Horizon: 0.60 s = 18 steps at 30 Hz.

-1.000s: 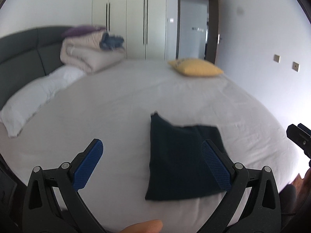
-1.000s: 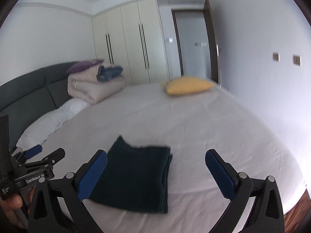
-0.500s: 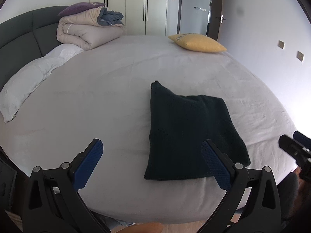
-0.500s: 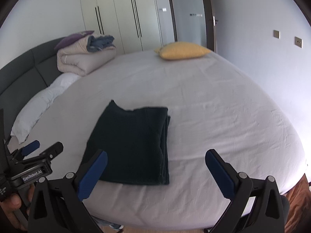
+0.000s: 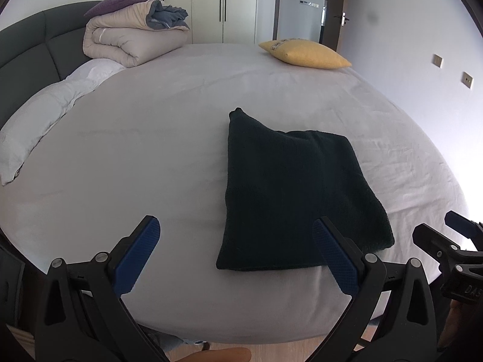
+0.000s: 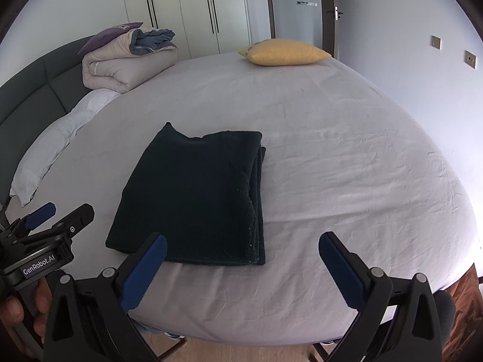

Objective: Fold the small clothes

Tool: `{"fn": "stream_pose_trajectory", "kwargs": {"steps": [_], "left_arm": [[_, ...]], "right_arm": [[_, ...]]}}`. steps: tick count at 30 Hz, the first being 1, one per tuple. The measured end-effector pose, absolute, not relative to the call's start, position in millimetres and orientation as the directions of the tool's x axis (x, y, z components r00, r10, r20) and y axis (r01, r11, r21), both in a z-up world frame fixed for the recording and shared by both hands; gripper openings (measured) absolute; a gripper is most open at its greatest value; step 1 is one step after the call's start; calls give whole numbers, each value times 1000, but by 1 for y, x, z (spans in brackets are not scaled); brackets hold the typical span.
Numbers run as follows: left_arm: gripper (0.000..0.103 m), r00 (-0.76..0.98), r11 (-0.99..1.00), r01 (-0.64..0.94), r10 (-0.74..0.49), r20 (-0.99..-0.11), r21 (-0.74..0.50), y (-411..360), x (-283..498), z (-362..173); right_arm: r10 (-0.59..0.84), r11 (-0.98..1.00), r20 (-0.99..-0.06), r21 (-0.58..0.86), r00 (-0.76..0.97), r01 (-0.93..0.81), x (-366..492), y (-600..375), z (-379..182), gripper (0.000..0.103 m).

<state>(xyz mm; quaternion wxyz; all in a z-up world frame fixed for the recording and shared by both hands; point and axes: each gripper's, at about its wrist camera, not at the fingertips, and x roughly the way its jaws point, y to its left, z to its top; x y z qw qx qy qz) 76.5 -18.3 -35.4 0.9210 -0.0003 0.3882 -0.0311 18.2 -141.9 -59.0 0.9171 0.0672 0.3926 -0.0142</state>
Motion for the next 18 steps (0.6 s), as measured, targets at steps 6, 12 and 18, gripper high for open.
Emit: {"fn": "stream_pose_trajectory", "kwargs": {"steps": [6,12,18], "left_arm": [[103,692,998,54,-56,-720,-25,-21,79,-41],[103,689,998,47,-53,-722,-28,-22,81,-45],[103,689,998,46,-53,-723,-30,-23,81,-46]], "right_arm": [[26,991,-732,110,681,81,21,-144,-61,103],[29,991,-739,111,674,80,23,-146,-62,103],[31,990,-741,115,670,81,23,-146,-63,103]]}}
